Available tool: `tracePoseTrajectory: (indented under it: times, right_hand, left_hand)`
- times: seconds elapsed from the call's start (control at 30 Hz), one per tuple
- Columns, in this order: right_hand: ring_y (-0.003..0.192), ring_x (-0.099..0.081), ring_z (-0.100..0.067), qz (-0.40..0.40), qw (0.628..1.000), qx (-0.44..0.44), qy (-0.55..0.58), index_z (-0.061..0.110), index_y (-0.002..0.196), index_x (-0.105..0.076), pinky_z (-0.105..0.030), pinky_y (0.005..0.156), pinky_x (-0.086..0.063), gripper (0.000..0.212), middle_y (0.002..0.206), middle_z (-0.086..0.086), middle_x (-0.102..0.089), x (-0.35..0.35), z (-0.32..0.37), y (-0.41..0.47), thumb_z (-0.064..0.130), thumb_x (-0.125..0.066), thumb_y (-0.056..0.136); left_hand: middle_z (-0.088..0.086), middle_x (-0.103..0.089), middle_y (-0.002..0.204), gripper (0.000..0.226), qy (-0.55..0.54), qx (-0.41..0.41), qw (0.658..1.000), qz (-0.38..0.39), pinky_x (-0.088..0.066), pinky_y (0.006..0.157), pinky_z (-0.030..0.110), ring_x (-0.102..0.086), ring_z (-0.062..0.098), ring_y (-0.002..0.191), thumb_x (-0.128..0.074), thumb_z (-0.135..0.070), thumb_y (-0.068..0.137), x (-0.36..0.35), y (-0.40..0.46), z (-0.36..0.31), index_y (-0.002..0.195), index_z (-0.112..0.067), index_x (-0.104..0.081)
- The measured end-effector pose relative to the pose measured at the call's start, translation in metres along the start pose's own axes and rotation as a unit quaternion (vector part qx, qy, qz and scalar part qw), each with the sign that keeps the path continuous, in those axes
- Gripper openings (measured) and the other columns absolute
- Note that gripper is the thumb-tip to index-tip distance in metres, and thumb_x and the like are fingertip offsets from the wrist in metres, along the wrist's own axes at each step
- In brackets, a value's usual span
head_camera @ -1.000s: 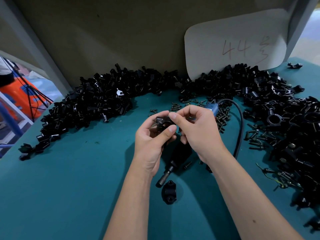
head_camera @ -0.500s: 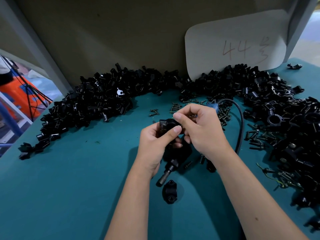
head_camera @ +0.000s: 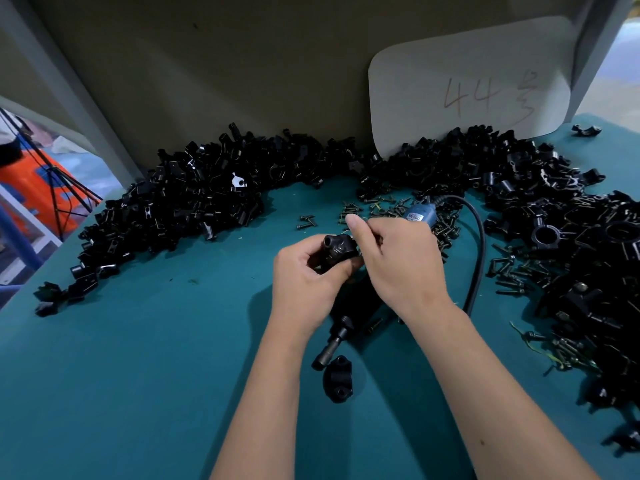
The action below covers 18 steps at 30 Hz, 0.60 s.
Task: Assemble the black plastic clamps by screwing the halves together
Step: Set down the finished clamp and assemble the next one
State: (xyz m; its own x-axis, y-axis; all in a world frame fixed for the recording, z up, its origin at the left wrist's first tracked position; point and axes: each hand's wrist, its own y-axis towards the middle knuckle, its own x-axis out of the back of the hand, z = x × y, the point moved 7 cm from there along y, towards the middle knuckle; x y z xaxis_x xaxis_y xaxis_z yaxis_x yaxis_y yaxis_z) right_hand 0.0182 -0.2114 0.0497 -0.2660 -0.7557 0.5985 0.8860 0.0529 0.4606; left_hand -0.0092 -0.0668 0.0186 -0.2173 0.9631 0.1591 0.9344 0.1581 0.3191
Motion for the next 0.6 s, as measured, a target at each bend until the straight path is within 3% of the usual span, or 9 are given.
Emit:
tracePoseTrajectory:
  times: [0.13,0.2,0.33,0.5,0.6]
  right_hand:
    - [0.045,-0.037,-0.017,0.032,0.999,0.027,0.004,0.021,0.055,-0.037,-0.032,0.051,-0.026,0.056,0.048,0.005,-0.039,-0.0004,0.0028,0.0029,0.04,-0.05,0.106]
    - [0.049,-0.04,-0.018,0.056,0.998,0.035,0.009,0.017,0.059,-0.042,-0.035,0.051,-0.027,0.051,0.051,0.004,-0.042,-0.0007,0.0025,0.0049,0.035,-0.052,0.106]
    - [0.063,-0.046,-0.015,0.124,0.991,0.04,-0.005,0.015,0.08,-0.052,-0.035,0.056,-0.034,0.033,0.068,0.004,-0.051,-0.0031,0.0017,0.0063,0.032,-0.049,0.108]
    - [0.062,-0.053,-0.002,0.178,0.973,0.037,0.143,0.016,0.099,-0.067,-0.017,0.058,-0.04,0.016,0.073,0.014,-0.06,0.0012,0.0007,0.0052,0.016,-0.053,0.107]
    - [0.059,-0.054,-0.005,0.164,0.96,0.033,0.226,0.019,0.105,-0.077,-0.022,0.054,-0.047,0.02,0.082,0.002,-0.067,-0.0004,0.0016,0.004,0.011,-0.059,0.104]
  left_hand:
    - [-0.002,-0.079,0.086,0.02,0.009,-0.001,1.0,0.005,-0.061,0.077,0.036,-0.075,0.016,0.082,-0.085,-0.004,0.079,0.0026,0.0013,-0.0016,0.093,-0.017,-0.081]
    - [0.004,-0.077,0.08,0.015,0.01,0.008,1.0,0.02,-0.061,0.067,0.036,-0.072,0.018,0.073,-0.083,-0.003,0.081,-0.0001,0.0012,-0.0028,0.091,-0.014,-0.08]
    - [0.006,-0.072,0.07,0.008,-0.018,0.042,0.998,0.036,-0.053,0.052,0.025,-0.062,0.015,0.056,-0.081,-0.003,0.085,0.001,0.0012,0.0016,0.084,-0.01,-0.077]
    - [0.025,-0.069,0.076,0.016,-0.091,0.065,0.993,0.031,-0.047,0.047,0.023,-0.057,0.015,0.055,-0.082,-0.016,0.08,0.0051,0.0001,0.0025,0.086,-0.003,-0.075]
    - [0.016,-0.07,0.075,0.013,-0.173,0.095,0.98,0.034,-0.044,0.045,0.021,-0.055,0.012,0.053,-0.078,-0.016,0.079,0.0032,-0.0018,0.0038,0.086,-0.006,-0.075]
